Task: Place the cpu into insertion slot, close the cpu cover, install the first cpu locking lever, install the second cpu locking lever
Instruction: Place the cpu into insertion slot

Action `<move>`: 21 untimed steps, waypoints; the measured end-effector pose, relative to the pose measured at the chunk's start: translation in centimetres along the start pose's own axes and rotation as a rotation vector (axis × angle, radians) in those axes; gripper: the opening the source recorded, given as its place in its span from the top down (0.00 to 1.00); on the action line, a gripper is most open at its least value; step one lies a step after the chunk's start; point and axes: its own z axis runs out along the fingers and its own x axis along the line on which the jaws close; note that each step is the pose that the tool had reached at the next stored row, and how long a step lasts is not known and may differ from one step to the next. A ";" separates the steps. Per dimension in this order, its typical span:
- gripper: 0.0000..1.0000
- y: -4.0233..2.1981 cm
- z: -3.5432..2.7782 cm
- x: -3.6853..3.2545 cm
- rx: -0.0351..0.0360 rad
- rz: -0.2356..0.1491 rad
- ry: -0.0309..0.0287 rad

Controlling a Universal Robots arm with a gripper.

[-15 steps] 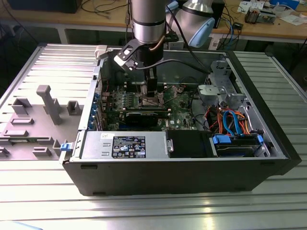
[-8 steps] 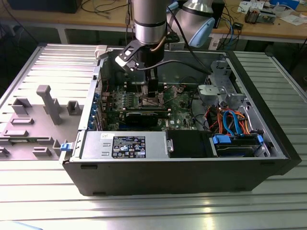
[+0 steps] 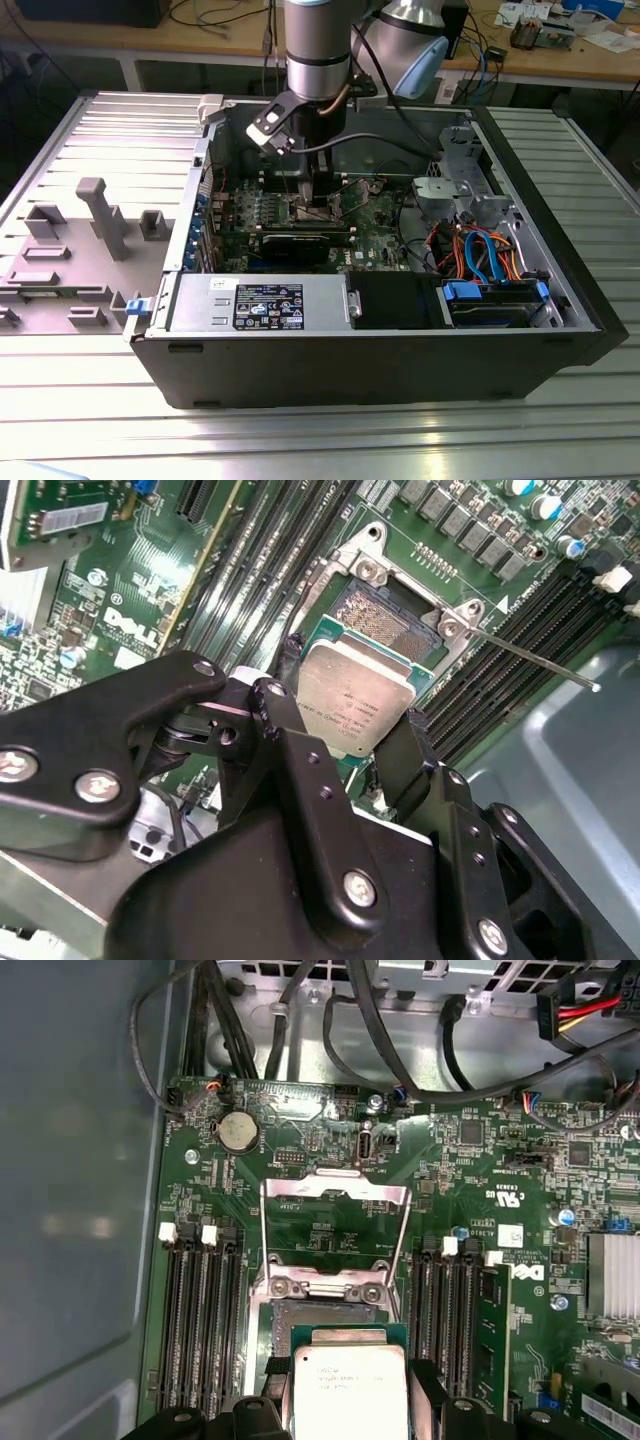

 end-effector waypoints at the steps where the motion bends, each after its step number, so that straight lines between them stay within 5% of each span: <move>1: 0.45 0.03 0.19 0.04 0.0001 0.003 -0.0003; 17: 0.45 -0.17 3.15 0.61 0.0011 0.035 -0.0021; 21: 0.45 -0.16 3.37 1.05 0.0012 0.036 -0.0023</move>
